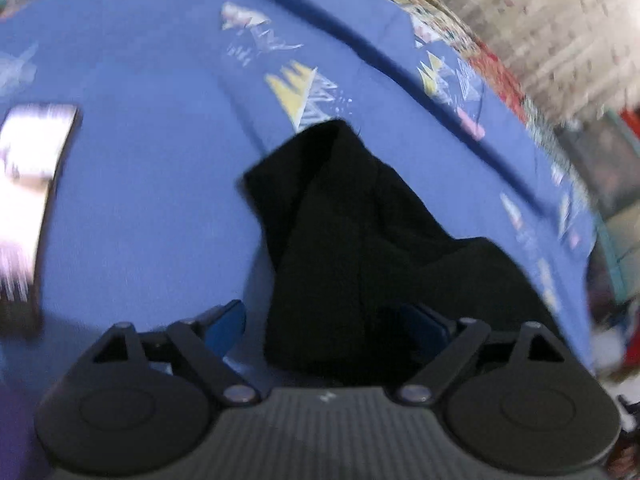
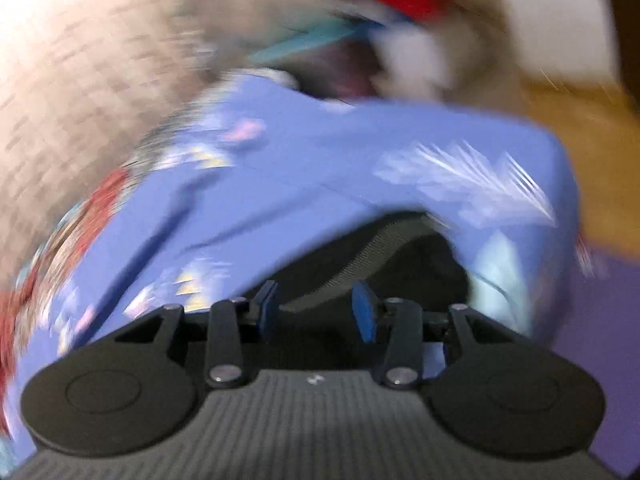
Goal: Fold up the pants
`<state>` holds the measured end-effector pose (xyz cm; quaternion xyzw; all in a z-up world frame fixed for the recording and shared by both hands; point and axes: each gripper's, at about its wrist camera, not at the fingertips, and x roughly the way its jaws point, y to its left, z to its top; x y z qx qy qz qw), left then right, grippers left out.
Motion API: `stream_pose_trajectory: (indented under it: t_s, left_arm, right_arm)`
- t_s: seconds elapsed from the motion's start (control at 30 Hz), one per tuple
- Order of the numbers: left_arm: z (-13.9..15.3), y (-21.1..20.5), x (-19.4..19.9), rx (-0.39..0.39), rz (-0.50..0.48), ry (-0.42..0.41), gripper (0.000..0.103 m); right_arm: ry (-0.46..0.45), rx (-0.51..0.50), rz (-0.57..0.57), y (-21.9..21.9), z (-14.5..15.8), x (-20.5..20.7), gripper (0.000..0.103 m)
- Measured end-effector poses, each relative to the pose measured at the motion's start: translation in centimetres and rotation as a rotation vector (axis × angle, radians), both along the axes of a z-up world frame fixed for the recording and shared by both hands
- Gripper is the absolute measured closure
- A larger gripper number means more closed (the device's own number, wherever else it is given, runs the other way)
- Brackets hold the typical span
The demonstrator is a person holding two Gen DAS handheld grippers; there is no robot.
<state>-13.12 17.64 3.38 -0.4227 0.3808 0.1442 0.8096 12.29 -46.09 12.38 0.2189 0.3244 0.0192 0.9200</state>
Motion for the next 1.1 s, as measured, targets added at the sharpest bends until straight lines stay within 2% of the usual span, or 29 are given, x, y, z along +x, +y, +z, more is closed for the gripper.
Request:
stream_pose_trajectory:
  t_s: [0.07, 0.17, 0.27, 0.3, 0.37, 0.43, 0.5, 0.6, 0.67, 0.73, 0.77, 0.8, 0.87, 0.93, 1.03, 1.1]
  left_arm:
    - [-0.6, -0.1, -1.0, -0.082, 0.043, -0.053, 0.015]
    - [-1.6, -0.1, -2.3, -0.179, 0.086, -0.128, 0.015]
    - [-1.7, 0.4, -3.9, -0.144, 0.118, -0.135, 0.015]
    - [-1.7, 0.8, -4.8, -0.125, 0.137, -0.134, 0.016]
    - [-1.4, 1.4, -6.4, -0.106, 0.171, -0.148, 0.017]
    - [-1.0, 2.0, -8.0, -0.078, 0.203, -0.162, 0.017]
    - [-0.6, 2.5, -9.4, -0.031, 0.233, -0.156, 0.018]
    - [-0.5, 3.1, -11.1, -0.005, 0.26, -0.156, 0.019]
    - [-0.7, 3.5, -11.7, -0.013, 0.273, -0.162, 0.02]
    - [-1.1, 4.0, -11.6, -0.022, 0.277, -0.164, 0.021]
    - [-1.3, 4.3, -11.2, -0.027, 0.277, -0.165, 0.021]
    - [-1.5, 4.4, -10.9, -0.029, 0.273, -0.167, 0.021]
    - [-1.8, 4.8, -9.4, -0.028, 0.255, -0.169, 0.021]
    - [-2.0, 4.9, -7.3, -0.015, 0.226, -0.171, 0.021]
    - [-2.2, 5.0, -3.8, 0.013, 0.188, -0.17, 0.021]
    - [-2.4, 5.3, -1.2, 0.021, 0.174, -0.166, 0.02]
  right_arm:
    - [-0.067, -0.038, 0.223, 4.4, 1.5, 0.2, 0.059]
    - [-0.122, -0.159, 0.645, 13.7, 2.7, -1.1, 0.048]
    - [-0.188, -0.275, 1.054, 23.5, 2.7, -4.6, 0.04]
    - [-0.218, -0.304, 1.186, 26.4, 2.6, -6.2, 0.034]
    - [-0.309, -0.374, 1.433, 32.1, 1.9, -9.8, 0.027]
    - [-0.395, -0.449, 1.613, 37.1, 0.7, -13.1, 0.027]
    - [-0.463, -0.51, 1.742, 41.2, -0.8, -15.9, 0.027]
    - [-0.468, -0.574, 1.837, 46.1, -3.4, -18.4, 0.027]
    - [-0.436, -0.637, 1.846, 48.3, -5.3, -18.8, 0.033]
    - [-0.407, -0.641, 1.849, 49.1, -5.8, -18.3, 0.086]
    - [-0.399, -0.628, 1.808, 49.4, -5.3, -17.8, 0.09]
    - [-0.394, -0.585, 1.763, 49.2, -4.5, -16.9, 0.09]
    - [-0.327, -0.417, 1.654, 48.5, -1.8, -13.7, 0.092]
    - [-0.283, -0.286, 1.497, 47.8, 0.7, -10.0, 0.093]
    - [-0.254, -0.189, 1.274, 47.1, 3.0, -5.4, 0.093]
    - [-0.22, -0.148, 1.204, 46.8, 3.3, -3.8, 0.093]
